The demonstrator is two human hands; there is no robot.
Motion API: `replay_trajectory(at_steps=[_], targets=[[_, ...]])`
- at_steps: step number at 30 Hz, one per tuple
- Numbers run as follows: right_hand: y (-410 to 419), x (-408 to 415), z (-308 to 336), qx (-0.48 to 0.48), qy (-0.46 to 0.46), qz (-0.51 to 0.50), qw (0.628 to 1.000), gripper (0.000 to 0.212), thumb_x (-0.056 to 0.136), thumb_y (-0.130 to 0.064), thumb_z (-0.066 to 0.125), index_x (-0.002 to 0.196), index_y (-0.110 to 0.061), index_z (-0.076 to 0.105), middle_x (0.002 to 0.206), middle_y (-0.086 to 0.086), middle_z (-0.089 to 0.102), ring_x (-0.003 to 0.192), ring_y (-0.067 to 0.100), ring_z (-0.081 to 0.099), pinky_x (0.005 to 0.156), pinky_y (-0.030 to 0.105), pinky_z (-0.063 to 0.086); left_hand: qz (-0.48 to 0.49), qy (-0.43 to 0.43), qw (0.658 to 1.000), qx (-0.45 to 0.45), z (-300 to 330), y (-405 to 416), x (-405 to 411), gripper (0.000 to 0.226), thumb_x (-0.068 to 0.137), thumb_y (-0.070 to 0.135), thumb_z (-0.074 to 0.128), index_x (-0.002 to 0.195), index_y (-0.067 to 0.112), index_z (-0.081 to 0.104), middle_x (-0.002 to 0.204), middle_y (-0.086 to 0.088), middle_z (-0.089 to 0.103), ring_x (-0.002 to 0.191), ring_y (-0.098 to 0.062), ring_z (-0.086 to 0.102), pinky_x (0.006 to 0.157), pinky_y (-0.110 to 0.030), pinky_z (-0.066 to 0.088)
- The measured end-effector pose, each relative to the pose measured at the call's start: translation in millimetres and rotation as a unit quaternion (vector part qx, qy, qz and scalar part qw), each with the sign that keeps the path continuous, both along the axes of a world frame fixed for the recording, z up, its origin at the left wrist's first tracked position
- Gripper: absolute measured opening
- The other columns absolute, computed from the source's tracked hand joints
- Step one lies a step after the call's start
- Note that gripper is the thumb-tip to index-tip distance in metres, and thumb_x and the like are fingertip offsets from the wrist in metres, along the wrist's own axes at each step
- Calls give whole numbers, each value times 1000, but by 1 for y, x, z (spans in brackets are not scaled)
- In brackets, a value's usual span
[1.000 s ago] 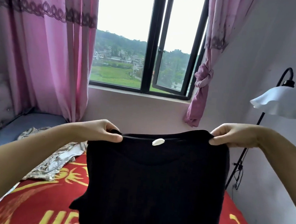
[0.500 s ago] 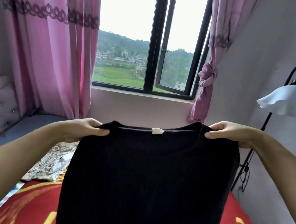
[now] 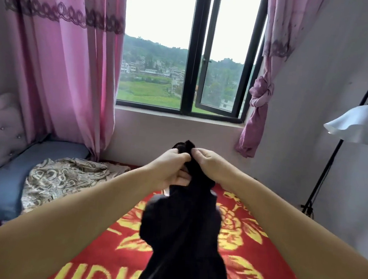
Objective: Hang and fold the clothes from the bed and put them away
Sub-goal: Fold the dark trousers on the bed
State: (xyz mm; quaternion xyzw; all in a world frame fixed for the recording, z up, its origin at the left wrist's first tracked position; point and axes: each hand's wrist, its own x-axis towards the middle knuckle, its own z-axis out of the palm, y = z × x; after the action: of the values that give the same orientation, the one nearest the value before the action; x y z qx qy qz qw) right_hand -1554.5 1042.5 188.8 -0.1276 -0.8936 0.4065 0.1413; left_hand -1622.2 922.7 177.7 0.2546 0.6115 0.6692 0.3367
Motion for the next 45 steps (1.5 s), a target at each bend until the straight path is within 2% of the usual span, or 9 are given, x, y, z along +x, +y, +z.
replay_trajectory(at_steps=[3,6,9,11,17,25,29,33,45], targets=[[2,18,16,44,-53,75,995,37,95,-48,50,121,-23,57,110,-6,65,98,10,62,87,24,49,-47,-15,998,41,14,-8,8,29,89,-10,33,88,1,60,63,-7,67,57,-18,67,51,-25,55],[8,33,25,70,-66,98,991,45,91,-22,61,134,-26,48,118,-3,63,107,14,61,94,30,49,-54,114,992,7,21,-18,6,29,88,-12,38,95,5,61,89,-11,73,80,-18,71,72,-34,60],[7,38,31,79,-26,94,992,45,91,-2,45,129,-23,54,114,2,65,105,19,63,94,35,52,111,554,819,-95,22,-22,-5,30,86,13,63,113,17,53,112,-4,62,103,-18,57,95,-38,47],[6,42,37,48,-28,124,991,47,92,4,38,127,-21,58,114,3,66,105,20,64,94,36,52,127,669,724,-112,28,-24,-12,67,79,34,73,135,21,41,135,-1,44,125,-18,38,104,-34,31],[10,50,39,32,25,114,993,42,89,4,42,120,-17,60,112,7,66,103,21,64,93,36,53,-55,395,912,-96,42,-32,-25,14,91,26,64,98,39,66,94,15,71,83,-1,68,66,-11,51],[41,73,-24,8,-119,86,989,34,80,2,51,97,-24,64,93,-6,69,83,7,66,65,13,49,-60,439,883,-154,77,-29,-29,3,83,33,72,80,32,71,75,11,72,66,-6,69,55,-16,53],[59,86,-53,14,-171,91,981,39,83,3,47,115,-12,64,110,1,69,99,11,66,89,29,53,-65,440,876,-188,89,-38,-36,3,82,34,73,79,35,72,79,9,74,70,-12,71,56,-19,55],[76,93,-72,2,-81,9,997,25,89,0,46,101,-2,68,102,19,70,89,20,66,96,50,47,-42,392,904,-164,95,-48,-41,4,80,32,75,82,30,73,81,3,75,72,-16,72,56,-23,56],[61,87,-79,-31,167,-14,985,11,91,-42,58,97,-34,62,83,-6,72,71,12,70,62,23,56,8,387,909,-152,107,-70,-68,25,72,38,74,91,22,71,79,4,75,71,-17,73,55,-21,55]])
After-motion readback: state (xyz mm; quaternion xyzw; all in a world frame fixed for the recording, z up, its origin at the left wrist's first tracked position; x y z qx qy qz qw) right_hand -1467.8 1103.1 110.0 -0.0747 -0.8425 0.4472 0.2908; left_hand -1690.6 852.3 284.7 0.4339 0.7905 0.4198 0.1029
